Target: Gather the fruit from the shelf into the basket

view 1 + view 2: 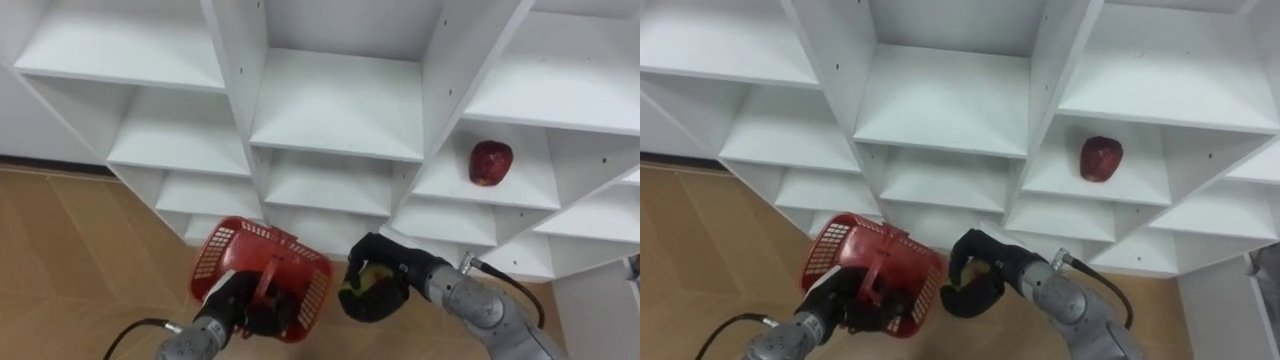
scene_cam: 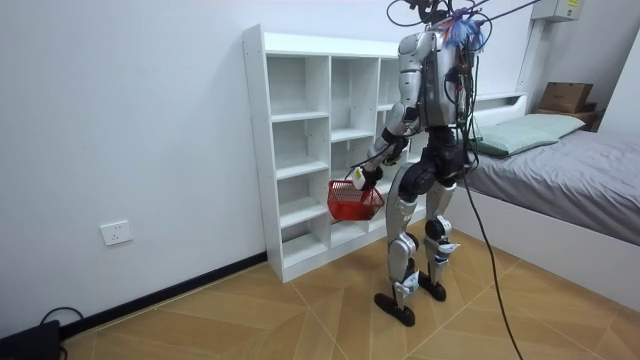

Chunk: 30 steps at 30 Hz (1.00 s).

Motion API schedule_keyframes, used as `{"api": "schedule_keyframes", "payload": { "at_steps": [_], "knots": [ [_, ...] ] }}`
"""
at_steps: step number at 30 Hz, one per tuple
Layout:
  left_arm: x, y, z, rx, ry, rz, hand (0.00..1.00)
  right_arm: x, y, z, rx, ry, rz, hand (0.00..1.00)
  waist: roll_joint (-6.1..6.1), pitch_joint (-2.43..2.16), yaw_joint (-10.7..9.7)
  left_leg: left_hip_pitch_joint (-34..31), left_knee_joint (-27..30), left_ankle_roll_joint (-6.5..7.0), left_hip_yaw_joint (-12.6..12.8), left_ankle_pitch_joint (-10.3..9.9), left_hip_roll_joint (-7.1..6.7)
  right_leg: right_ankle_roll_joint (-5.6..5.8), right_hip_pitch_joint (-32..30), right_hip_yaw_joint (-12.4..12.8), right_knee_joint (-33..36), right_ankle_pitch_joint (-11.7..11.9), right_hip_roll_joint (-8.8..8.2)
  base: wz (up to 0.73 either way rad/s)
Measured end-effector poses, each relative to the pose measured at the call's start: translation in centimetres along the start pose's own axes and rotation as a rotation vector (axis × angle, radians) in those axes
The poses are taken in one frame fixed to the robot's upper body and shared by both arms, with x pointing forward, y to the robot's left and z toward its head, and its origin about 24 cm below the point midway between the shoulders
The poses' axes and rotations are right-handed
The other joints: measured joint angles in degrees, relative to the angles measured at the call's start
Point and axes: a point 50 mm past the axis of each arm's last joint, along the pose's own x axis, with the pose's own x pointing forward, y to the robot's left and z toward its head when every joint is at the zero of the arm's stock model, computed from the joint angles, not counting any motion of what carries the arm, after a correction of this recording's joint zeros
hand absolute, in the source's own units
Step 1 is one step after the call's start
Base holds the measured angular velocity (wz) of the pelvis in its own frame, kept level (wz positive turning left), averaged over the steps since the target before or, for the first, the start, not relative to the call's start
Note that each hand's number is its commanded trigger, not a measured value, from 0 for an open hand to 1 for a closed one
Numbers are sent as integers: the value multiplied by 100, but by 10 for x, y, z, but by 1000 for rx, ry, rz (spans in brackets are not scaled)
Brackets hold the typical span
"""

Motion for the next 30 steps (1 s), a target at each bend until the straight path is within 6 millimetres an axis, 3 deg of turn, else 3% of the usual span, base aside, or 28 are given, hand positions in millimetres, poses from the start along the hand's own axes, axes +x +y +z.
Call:
{"api": "schedule_keyframes", "payload": {
  "at_steps": [11,15,21,30],
  "knots": [
    [2,-8,11,24,-47,-48,100,5,15,-3,5,28,20,100,7,-1,4,-3,-11,0,7,0,1,0,-6,13,-17,0,5,0],
    [2,-10,12,28,-48,-65,100,4,17,-10,13,55,28,100,66,-9,15,-3,-9,0,7,-1,2,-1,-10,16,-13,0,4,0],
    [2,-11,17,15,-76,-84,100,4,16,-11,-29,71,22,100,184,-27,19,-41,0,0,46,0,5,-4,-98,55,50,-2,1,-3],
    [1,-12,21,-34,-112,-102,100,4,11,-11,-59,78,5,100,188,-25,7,-38,-4,0,56,0,3,-5,-104,59,56,-4,-1,0]
  ]
}}
